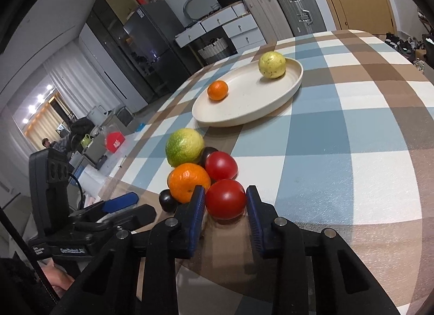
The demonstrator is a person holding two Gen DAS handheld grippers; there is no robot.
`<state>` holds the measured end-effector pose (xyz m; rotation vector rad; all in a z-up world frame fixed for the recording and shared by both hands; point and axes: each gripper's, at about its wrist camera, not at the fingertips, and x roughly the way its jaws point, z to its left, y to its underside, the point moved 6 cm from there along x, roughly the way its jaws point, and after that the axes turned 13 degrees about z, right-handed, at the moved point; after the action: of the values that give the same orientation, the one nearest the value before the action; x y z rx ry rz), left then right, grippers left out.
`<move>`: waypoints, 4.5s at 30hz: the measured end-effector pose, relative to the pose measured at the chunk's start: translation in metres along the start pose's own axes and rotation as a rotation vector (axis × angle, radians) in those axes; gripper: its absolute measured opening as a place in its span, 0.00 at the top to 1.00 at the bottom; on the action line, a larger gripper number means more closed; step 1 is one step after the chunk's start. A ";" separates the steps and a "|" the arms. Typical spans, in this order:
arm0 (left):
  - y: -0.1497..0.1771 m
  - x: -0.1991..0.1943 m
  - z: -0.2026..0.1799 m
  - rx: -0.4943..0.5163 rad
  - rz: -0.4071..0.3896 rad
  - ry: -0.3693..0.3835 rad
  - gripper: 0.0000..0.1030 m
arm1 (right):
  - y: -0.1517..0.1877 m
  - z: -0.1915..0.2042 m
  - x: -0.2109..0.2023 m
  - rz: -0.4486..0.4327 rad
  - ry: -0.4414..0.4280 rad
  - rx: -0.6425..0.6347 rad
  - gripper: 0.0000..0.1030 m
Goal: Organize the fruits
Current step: 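Grasp a red tomato with the right tool while the left tool grasps a dark plum, then lower the tomato onto the plate with the right tool while the left tool drops the plum there, then open both tools and lift them away from the plate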
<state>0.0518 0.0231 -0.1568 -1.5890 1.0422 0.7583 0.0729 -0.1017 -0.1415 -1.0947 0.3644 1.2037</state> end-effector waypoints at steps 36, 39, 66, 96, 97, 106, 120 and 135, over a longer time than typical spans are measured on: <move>-0.001 0.007 -0.028 0.134 0.042 0.133 0.63 | -0.001 -0.019 -0.015 -0.026 -0.083 0.045 0.69; 0.001 0.009 -0.033 0.158 0.048 0.125 0.71 | -0.001 -0.020 -0.016 -0.026 -0.082 0.046 0.69; -0.038 -0.042 -0.012 0.118 -0.038 0.213 0.78 | -0.042 -0.008 -0.026 -0.059 -0.078 -0.003 0.69; -0.264 0.039 -0.021 0.157 -0.009 0.155 0.78 | -0.219 -0.037 0.037 0.004 -0.078 -0.047 0.69; -0.269 0.046 -0.020 0.147 -0.006 0.153 0.78 | -0.223 -0.038 0.041 0.013 -0.083 -0.043 0.69; -0.294 0.087 -0.008 0.094 0.049 0.186 0.78 | -0.243 -0.049 0.074 0.068 -0.057 -0.036 0.69; -0.302 0.103 -0.007 0.067 0.091 0.232 0.78 | -0.248 -0.056 0.082 0.050 -0.018 -0.008 0.43; -0.249 0.010 -0.022 0.140 -0.052 0.100 0.78 | -0.216 -0.021 -0.001 -0.067 -0.017 -0.043 0.41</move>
<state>0.2809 0.0192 -0.0561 -1.5396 1.0981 0.5630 0.2678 -0.1107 -0.0470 -1.1248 0.2879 1.1656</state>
